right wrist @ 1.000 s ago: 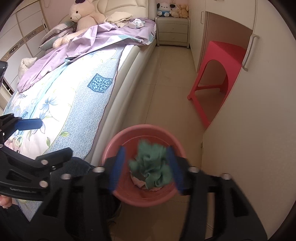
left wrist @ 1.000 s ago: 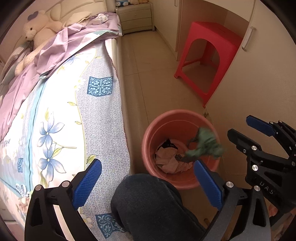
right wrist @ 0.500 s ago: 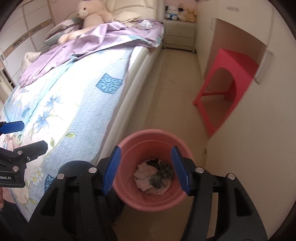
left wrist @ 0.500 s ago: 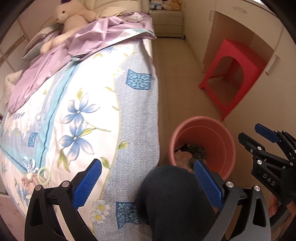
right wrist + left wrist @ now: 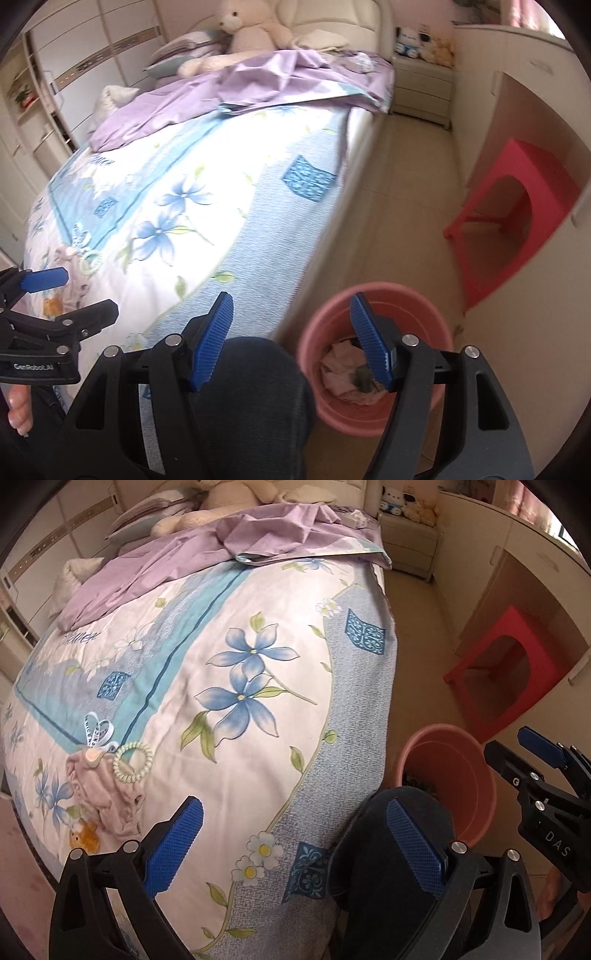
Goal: Collect trash
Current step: 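Move both tools back to the beige garment and orange plush toy, then grasp the orange plush toy with the left tool while the right tool grasps the beige garment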
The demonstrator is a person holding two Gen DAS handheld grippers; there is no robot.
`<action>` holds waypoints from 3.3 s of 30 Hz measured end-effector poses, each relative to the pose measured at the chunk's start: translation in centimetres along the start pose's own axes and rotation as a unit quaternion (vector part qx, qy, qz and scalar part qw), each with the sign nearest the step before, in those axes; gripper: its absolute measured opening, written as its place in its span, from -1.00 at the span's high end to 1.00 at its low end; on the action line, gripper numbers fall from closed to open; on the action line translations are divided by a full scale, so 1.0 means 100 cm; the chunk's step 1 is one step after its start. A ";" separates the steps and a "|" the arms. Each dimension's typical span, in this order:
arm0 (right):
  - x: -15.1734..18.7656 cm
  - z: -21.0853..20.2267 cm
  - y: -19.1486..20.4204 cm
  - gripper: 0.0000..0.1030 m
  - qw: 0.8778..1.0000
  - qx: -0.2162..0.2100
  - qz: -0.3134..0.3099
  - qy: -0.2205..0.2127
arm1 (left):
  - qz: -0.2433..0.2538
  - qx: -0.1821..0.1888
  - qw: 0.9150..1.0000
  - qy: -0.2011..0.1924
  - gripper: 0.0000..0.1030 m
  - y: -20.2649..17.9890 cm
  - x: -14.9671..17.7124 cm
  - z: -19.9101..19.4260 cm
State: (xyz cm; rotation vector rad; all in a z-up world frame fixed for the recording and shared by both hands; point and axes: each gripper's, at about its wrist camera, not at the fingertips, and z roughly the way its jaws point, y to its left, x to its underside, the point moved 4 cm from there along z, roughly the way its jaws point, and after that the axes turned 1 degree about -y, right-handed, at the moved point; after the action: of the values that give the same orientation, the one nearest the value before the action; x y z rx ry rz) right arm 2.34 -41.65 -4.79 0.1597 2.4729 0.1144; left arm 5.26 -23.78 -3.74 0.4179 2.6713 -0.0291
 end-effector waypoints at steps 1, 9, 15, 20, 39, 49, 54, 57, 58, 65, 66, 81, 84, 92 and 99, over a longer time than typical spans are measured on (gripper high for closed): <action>-0.002 0.000 0.010 -0.26 1.000 -0.004 -0.009 -0.001 | -0.008 -0.002 1.000 -0.002 -0.91 0.007 0.002 -0.002; -0.007 0.000 0.068 -0.26 0.998 -0.031 -0.049 -0.001 | -0.052 -0.019 0.998 -0.006 -0.91 0.053 0.020 -0.012; -0.004 0.000 0.109 -0.26 0.996 -0.051 -0.078 0.002 | -0.084 -0.027 0.996 -0.007 -0.91 0.082 0.038 -0.019; -0.001 0.000 0.145 -0.26 0.992 -0.070 -0.107 0.007 | -0.112 -0.037 0.993 -0.003 -0.91 0.111 0.055 -0.021; 0.019 0.010 0.253 -0.26 0.973 -0.117 -0.194 0.035 | -0.212 -0.073 0.975 0.000 -0.91 0.213 0.103 -0.029; 0.028 0.030 0.302 -0.26 0.963 -0.135 -0.226 0.057 | -0.241 -0.091 0.966 0.009 -0.91 0.259 0.120 -0.019; 0.027 0.042 0.323 -0.26 0.959 -0.141 -0.238 0.065 | -0.251 -0.092 0.964 0.015 -0.91 0.279 0.123 -0.008; 0.027 0.051 0.335 -0.26 0.956 -0.145 -0.245 0.070 | -0.251 -0.093 0.963 0.019 -0.91 0.288 0.122 0.001; 0.027 0.053 0.339 -0.26 0.955 -0.146 -0.246 0.071 | -0.249 -0.093 0.964 0.021 -0.91 0.291 0.123 0.005; 0.031 0.077 0.364 -0.19 0.948 -0.154 -0.265 0.087 | -0.243 -0.091 0.965 0.033 -0.91 0.309 0.122 0.033; 0.031 0.079 0.366 -0.18 0.947 -0.154 -0.267 0.088 | -0.242 -0.090 0.966 0.036 -0.91 0.310 0.122 0.037; 0.035 0.110 0.382 -0.10 0.943 -0.153 -0.276 0.107 | -0.222 -0.049 0.972 0.056 -0.63 0.315 0.114 0.088; 0.036 0.114 0.384 -0.10 0.943 -0.152 -0.276 0.111 | -0.215 -0.036 0.974 0.055 -0.07 0.312 0.113 0.093; 0.041 0.129 0.393 -0.08 0.940 -0.151 -0.282 0.122 | -0.238 -0.020 0.970 0.044 -0.04 0.321 0.118 0.087; 0.051 0.153 0.400 0.08 0.934 -0.134 -0.302 0.135 | -0.246 -0.027 0.968 0.038 -0.04 0.327 0.123 0.080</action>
State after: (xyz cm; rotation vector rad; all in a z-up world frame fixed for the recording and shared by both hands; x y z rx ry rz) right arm 11.29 -0.71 -15.02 -0.7764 2.6240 0.2156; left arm 7.69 10.22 -14.72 -0.2754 2.7748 -0.0898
